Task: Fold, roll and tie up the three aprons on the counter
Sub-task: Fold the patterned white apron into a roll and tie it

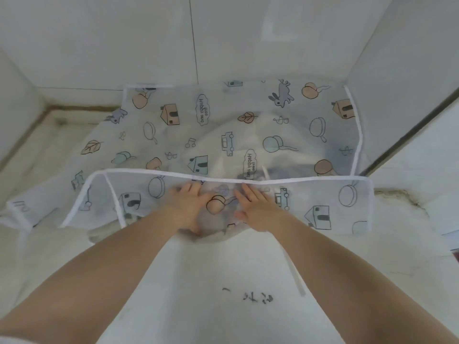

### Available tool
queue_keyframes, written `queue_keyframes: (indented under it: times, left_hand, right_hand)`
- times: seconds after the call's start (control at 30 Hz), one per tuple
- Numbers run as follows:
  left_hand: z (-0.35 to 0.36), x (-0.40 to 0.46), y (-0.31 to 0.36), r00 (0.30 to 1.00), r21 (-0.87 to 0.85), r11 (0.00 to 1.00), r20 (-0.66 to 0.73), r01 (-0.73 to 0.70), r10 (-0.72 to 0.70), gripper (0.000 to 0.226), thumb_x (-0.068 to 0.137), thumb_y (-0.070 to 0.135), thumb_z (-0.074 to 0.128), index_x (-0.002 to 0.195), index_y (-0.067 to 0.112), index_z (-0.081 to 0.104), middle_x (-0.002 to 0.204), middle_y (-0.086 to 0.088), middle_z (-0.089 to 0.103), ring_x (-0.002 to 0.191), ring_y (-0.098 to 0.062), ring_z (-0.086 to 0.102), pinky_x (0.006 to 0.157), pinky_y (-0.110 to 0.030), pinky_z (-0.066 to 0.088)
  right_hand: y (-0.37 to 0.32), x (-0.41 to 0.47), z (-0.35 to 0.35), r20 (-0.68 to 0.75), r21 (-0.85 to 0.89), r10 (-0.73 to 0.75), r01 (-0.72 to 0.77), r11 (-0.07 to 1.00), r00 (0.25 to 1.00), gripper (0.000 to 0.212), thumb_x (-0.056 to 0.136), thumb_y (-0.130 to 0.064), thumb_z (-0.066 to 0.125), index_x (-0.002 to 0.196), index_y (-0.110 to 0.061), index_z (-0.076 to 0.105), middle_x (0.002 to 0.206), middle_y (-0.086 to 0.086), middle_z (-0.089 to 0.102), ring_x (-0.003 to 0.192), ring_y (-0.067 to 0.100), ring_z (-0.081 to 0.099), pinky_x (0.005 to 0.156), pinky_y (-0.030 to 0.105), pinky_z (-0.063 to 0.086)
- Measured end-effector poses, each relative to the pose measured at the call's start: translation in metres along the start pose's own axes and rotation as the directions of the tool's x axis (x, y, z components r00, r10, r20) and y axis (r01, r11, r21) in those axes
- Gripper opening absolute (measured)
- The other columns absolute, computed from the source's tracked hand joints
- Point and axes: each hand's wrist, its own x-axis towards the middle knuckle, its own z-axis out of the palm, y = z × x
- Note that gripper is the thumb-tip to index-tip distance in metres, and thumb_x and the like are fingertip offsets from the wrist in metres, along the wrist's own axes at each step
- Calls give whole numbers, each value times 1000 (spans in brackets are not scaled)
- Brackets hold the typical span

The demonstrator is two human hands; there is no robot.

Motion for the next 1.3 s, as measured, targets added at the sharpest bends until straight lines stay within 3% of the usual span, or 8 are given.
queue_keyframes:
  times: [0.17,0.3,0.47,0.63,0.73,0.97,1.2,1.3]
  left_hand:
    - [21,-26,-54,995,-143,987,79,79,-68,116,60,78,62,147,39,-4,148,-4,2,138,-30,4,113,-51,18]
    - [20,-28,-70,995,-484,874,-56,42,-79,54,90,57,43,138,32,39,147,-3,13,135,-27,27,110,-42,28]
    - [28,-54,-111,935,75,932,-14,356,-356,61,93,58,35,142,29,15,138,-4,32,126,-23,37,89,-35,40]
    - [-11,-47,-132,979,-38,983,114,177,-172,39,94,32,45,131,20,48,121,-4,57,102,-22,57,86,-34,49]
    - [-64,-25,-131,989,-114,985,-55,130,-137,32,96,30,42,122,17,56,115,-9,59,101,-26,57,83,-33,45]
    - [-126,44,-138,915,-255,963,-363,85,-177,31,99,20,36,123,7,50,121,-12,47,105,-28,52,81,-37,47]
    - [-140,94,-156,926,-113,991,-361,76,-112,50,100,9,33,148,18,20,156,-4,13,141,-24,16,113,-38,17]
    - [-141,109,-156,922,-108,993,-376,55,-92,59,99,11,36,150,21,8,158,-1,4,144,-22,6,116,-35,6]
  right_hand:
    - [7,-4,-5,71,-125,77,-67,990,995,92,87,-46,53,150,-27,-11,157,-4,-21,146,14,-13,117,39,2]
    - [-3,-4,-12,75,-164,181,-167,972,981,96,82,-29,65,151,-25,-1,158,-6,-11,146,19,2,110,47,28]
    - [-8,1,-19,38,-100,243,-238,966,969,60,90,0,38,144,-21,25,152,0,24,133,27,34,103,45,38]
    - [-21,12,-59,87,-42,271,-268,962,959,35,94,-10,41,127,-8,51,99,4,53,86,23,52,85,32,48]
    - [-28,28,-106,-176,5,175,-177,984,969,35,94,-6,37,124,-9,55,122,9,54,107,27,55,94,36,46]
    - [-7,68,-200,-644,-25,51,-88,996,763,41,102,-27,31,138,-9,36,142,10,39,130,28,36,105,38,28]
    - [27,125,-219,-467,-108,148,-222,969,872,45,99,-26,39,140,-11,30,139,10,44,135,29,30,116,46,7]
    - [26,129,-220,-445,-280,27,-168,945,895,38,95,-15,45,132,-20,42,115,3,56,114,25,47,109,39,23]
